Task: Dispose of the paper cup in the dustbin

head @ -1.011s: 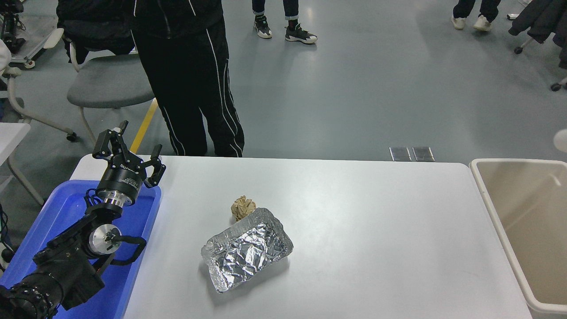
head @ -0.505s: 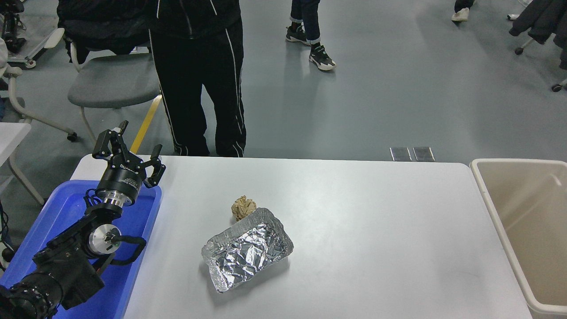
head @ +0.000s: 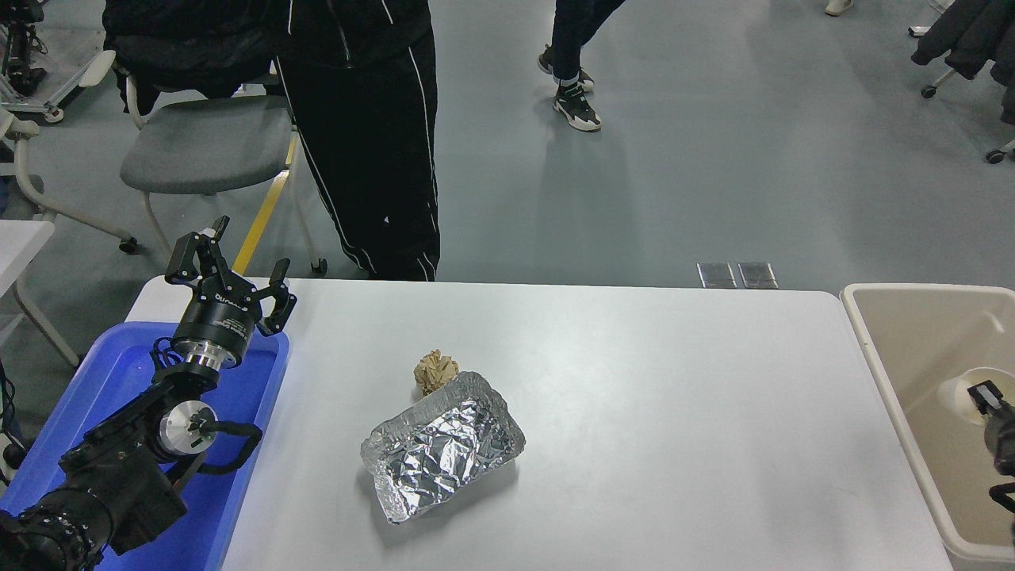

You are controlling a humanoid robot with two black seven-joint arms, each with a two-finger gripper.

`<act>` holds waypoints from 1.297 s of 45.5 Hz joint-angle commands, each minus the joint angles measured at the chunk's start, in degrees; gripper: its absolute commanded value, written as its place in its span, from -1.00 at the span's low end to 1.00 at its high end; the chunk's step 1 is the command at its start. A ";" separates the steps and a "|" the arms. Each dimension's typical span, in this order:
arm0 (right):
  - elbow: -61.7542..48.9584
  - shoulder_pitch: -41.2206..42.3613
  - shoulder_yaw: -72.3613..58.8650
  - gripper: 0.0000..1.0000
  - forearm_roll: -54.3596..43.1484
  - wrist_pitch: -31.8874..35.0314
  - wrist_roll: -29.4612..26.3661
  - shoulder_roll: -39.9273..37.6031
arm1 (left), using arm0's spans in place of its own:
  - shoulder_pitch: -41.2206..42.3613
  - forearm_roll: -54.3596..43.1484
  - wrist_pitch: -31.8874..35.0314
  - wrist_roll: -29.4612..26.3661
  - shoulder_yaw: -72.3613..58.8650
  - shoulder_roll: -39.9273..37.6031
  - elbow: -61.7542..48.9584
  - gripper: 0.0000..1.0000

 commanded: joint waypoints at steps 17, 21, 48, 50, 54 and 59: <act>0.76 5.98 1.13 0.99 0.29 -2.26 0.12 0.10 | 0.00 0.00 0.00 0.00 0.00 0.00 0.00 1.00; 1.11 9.93 1.48 0.99 0.29 -2.08 0.12 -1.38 | 0.00 0.00 0.00 0.00 0.00 0.00 0.00 1.00; 37.83 34.64 5.26 0.99 6.53 -2.26 1.09 -20.11 | 0.00 0.00 0.00 0.00 0.00 0.00 0.00 1.00; 41.17 35.08 7.89 0.99 6.53 -2.26 1.09 -21.60 | 0.00 0.00 0.00 0.00 0.00 0.00 0.00 1.00; 46.27 34.82 17.54 0.99 6.61 -2.35 1.00 -22.75 | 0.00 0.00 0.00 0.00 0.00 0.00 0.00 1.00; 48.65 31.75 34.05 0.99 6.61 -2.35 1.00 -21.52 | 0.00 0.00 0.00 0.00 0.00 0.00 0.00 1.00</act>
